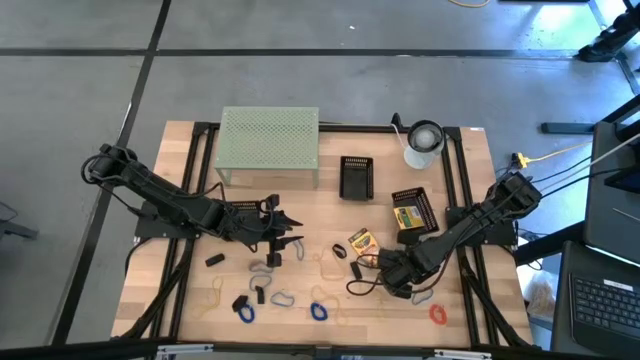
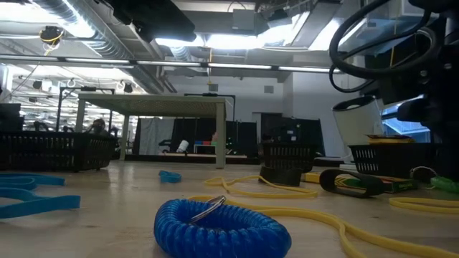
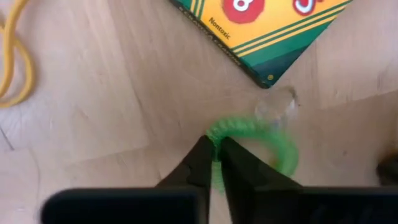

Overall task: Pick & Place Office Desk Supplies
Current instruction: Put the green spring rubber band into the left black bin

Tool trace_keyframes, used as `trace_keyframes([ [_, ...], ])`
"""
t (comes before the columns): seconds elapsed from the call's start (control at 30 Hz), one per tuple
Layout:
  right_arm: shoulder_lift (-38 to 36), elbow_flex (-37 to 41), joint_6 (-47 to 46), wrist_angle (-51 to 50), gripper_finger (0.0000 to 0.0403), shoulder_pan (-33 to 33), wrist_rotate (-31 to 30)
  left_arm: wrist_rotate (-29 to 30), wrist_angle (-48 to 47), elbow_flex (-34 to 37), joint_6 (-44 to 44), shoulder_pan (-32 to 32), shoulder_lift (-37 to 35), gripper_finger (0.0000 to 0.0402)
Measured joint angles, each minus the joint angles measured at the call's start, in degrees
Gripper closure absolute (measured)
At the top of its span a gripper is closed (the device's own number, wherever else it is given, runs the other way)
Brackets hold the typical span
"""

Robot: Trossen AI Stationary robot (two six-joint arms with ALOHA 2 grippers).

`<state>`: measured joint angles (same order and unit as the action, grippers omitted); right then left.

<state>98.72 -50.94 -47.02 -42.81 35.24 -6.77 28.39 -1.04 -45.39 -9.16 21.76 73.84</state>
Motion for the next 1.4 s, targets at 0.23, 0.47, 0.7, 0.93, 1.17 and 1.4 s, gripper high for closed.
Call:
trace_keyframes([
  [0.23,-3.3,-1.6,-0.2,-5.2,0.0388,0.0,-1.0,0.4,0.5,0.0,0.7,-0.1,0.0,0.0247],
  [0.47,-12.0,-4.4,-0.4,0.5,0.0396,0.0,-13.9,-1.6,8.3,0.0,6.7,-0.1,1.3,0.0211],
  [0.7,-16.5,-4.6,12.8,19.9,0.0396,-0.6,-20.5,-8.5,23.7,0.1,20.7,-0.2,6.9,0.0192],
  [0.93,-16.5,-4.6,27.9,39.4,0.0396,-3.7,-12.2,-19.2,41.4,0.0,34.0,-0.1,15.3,0.0198],
  [1.17,-16.5,-4.6,29.9,46.7,0.0395,-7.9,-1.9,-20.6,50.6,-1.0,42.2,-0.4,20.5,0.02],
  [1.4,-15.5,-4.7,31.7,50.1,0.0395,-10.8,4.8,-21.0,50.2,-6.2,42.5,-2.3,24.6,0.0211],
])
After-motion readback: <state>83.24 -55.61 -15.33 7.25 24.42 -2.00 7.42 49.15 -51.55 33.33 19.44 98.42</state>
